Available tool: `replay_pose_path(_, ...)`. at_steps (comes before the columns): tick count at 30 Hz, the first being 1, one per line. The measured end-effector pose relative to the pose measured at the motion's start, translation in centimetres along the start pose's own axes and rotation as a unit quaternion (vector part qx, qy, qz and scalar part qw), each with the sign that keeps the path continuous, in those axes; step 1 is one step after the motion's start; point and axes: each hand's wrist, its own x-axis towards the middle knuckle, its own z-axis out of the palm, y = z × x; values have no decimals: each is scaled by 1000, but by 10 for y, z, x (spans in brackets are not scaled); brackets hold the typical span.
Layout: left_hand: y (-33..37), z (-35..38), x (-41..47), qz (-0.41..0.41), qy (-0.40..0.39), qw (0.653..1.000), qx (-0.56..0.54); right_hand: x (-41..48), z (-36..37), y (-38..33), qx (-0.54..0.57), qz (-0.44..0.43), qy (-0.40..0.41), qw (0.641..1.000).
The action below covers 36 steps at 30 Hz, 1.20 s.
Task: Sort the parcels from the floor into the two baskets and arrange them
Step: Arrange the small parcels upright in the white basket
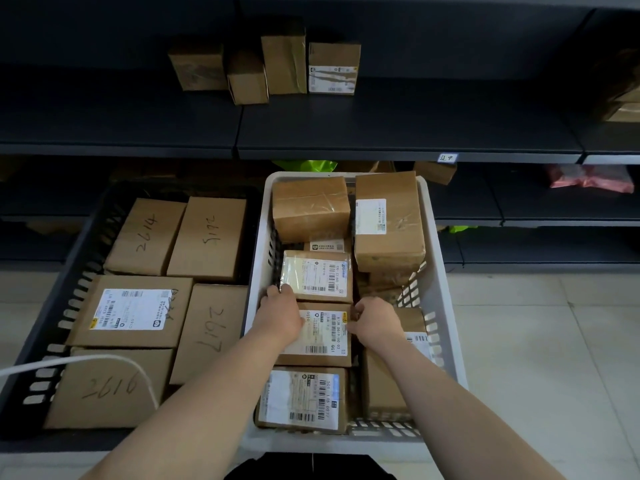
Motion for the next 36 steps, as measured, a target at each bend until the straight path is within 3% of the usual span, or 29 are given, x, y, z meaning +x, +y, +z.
replay_pose_path(2,1,0,0,21,5,1000,10,-2,-4,9,-69,-19,38,997)
replay_pose_path(4,1,1,-1,25,2,1000,20,-4,-5,21,-141,-20,8,990)
replay_pose_path(7,3,2,-2,17,4,999,29,-5,-5,36,-147,-17,-49,988)
replay_pose_path(11,9,2,-7,21,-1,998,51,-9,-15,38,-193,-37,-23,980)
replay_pose_path(18,13,7,-13,21,-11,997,71,-9,-24,48,-176,-13,-53,983)
replay_pose_path(26,12,8,-12,3,-9,998,58,-6,-40,52,-240,-76,-68,965)
replay_pose_path(36,14,16,-21,-27,16,998,47,-9,-42,63,-191,-98,-99,972)
